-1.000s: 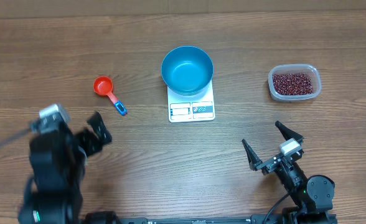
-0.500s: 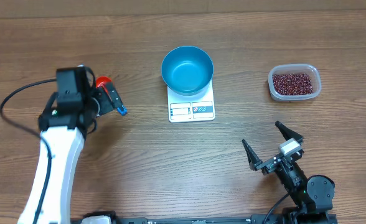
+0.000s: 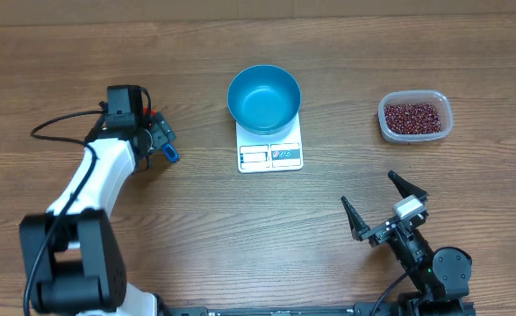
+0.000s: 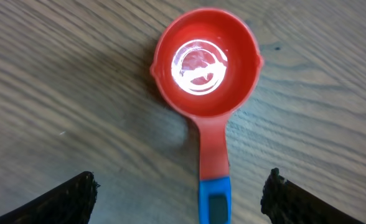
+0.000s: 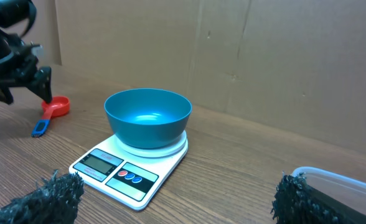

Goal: Scoop item into bowl and weigh 150g on scale
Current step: 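Reach the left gripper to the red scoop and grasp its handle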

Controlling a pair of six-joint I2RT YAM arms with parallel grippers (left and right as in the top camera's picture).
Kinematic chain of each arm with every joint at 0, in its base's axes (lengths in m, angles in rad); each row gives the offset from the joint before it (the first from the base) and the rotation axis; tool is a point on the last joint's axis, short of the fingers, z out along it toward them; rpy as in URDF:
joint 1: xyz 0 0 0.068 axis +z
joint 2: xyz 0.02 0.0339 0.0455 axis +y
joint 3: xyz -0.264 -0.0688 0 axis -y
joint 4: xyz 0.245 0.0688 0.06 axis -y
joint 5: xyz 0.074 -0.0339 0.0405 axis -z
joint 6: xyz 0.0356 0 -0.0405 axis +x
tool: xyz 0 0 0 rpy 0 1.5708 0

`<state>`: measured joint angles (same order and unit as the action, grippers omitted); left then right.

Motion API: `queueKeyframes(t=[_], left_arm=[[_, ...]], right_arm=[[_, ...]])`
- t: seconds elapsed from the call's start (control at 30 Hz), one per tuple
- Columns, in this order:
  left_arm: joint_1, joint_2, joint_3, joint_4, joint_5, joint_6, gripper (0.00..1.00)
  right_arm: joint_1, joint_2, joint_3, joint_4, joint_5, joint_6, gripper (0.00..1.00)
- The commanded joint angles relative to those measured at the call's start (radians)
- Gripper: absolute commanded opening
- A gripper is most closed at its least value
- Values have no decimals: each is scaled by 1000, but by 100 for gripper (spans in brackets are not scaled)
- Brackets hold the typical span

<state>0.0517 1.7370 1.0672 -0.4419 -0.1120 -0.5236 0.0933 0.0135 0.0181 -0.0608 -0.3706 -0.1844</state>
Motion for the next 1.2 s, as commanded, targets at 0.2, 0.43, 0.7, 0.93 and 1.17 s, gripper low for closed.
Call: queueKeyframes(t=[0.2, 0.43, 0.7, 0.93, 1.17], left_arm=[[-20, 122, 18, 117, -25, -120, 82], [-28, 166, 18, 207, -30, -100, 77], [-29, 206, 19, 263, -29, -98, 63], [-29, 224, 19, 258, -26, -98, 39], [-29, 224, 42, 199, -26, -97, 20]], right_arm=[[4, -11, -10, 6, -5, 3, 100], [4, -11, -10, 6, -5, 3, 100], [4, -11, -10, 6, -5, 3, 100], [4, -11, -10, 6, -5, 3, 100], [4, -11, -10, 6, -5, 3, 100]])
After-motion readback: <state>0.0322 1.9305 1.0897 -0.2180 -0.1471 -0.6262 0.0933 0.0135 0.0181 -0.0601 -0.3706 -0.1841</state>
